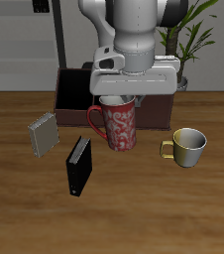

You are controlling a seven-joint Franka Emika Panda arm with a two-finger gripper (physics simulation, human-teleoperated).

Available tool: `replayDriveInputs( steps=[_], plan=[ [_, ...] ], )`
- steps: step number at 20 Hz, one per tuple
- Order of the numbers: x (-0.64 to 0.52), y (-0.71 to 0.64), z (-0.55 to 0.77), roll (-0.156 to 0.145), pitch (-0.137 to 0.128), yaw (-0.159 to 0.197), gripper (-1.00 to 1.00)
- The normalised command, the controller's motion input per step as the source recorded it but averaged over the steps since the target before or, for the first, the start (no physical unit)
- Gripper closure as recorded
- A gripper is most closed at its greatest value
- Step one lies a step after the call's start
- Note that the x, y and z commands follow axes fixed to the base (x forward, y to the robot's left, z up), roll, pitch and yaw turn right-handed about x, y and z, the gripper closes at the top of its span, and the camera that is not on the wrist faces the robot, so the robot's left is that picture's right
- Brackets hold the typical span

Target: Place the red mug into the back desk caddy's left compartment

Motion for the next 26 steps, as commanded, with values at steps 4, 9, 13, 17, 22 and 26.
replayDriveInputs(
  steps=[4,9,13,17,22,26],
  plan=[
    [-0.49,-0.13,0.30,0.001,-0.035,0.020,1.00],
    [-0.37,-0.20,0.21,-0.012,-0.045,0.016,1.00],
    [-0.36,-0.27,0.18,-0.028,-0.018,-0.003,1.00],
    [-0.35,-0.19,0.16,-0.003,-0.015,0.002,1.00],
    [-0.33,-0.22,0.05,-0.001,0.018,0.012,1.00],
    [-0.24,-0.25,0.03,-0.016,-0.001,-0.006,1.00]
  ],
)
